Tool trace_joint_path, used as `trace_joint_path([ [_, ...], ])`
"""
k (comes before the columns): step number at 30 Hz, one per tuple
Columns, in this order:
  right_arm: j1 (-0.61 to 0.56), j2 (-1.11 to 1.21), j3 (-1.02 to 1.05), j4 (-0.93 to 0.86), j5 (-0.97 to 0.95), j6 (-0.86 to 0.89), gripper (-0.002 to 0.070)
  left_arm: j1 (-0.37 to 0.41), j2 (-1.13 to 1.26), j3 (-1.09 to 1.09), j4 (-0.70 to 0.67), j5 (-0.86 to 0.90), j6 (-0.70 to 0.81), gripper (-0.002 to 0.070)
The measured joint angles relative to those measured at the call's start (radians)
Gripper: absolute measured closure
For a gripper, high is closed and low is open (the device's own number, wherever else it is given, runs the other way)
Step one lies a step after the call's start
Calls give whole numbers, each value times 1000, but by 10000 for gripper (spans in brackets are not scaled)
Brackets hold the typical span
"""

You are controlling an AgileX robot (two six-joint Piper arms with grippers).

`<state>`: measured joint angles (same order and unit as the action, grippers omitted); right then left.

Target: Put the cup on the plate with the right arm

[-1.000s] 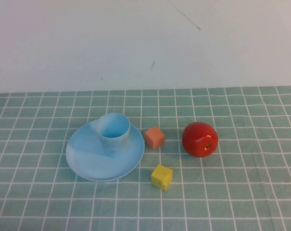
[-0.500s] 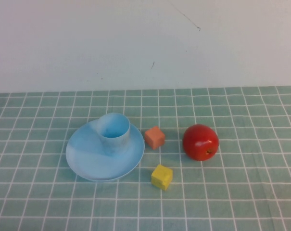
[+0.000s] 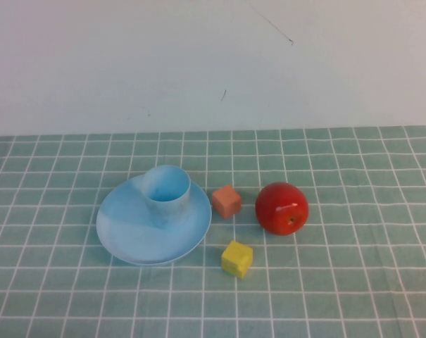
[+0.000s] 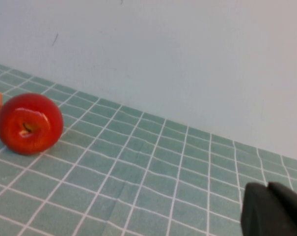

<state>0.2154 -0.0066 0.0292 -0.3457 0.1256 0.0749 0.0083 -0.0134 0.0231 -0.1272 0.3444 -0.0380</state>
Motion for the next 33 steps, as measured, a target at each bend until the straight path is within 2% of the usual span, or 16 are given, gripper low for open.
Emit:
trace_joint_path([
  [17,-10,-6,0,2,2,0,678,0,0,0,0,0,0,678],
  [28,-169,-6,0,2,4,0,678,0,0,0,0,0,2,678],
  [33,-189,-6,0,2,4,2,678,0,0,0,0,0,2,678],
])
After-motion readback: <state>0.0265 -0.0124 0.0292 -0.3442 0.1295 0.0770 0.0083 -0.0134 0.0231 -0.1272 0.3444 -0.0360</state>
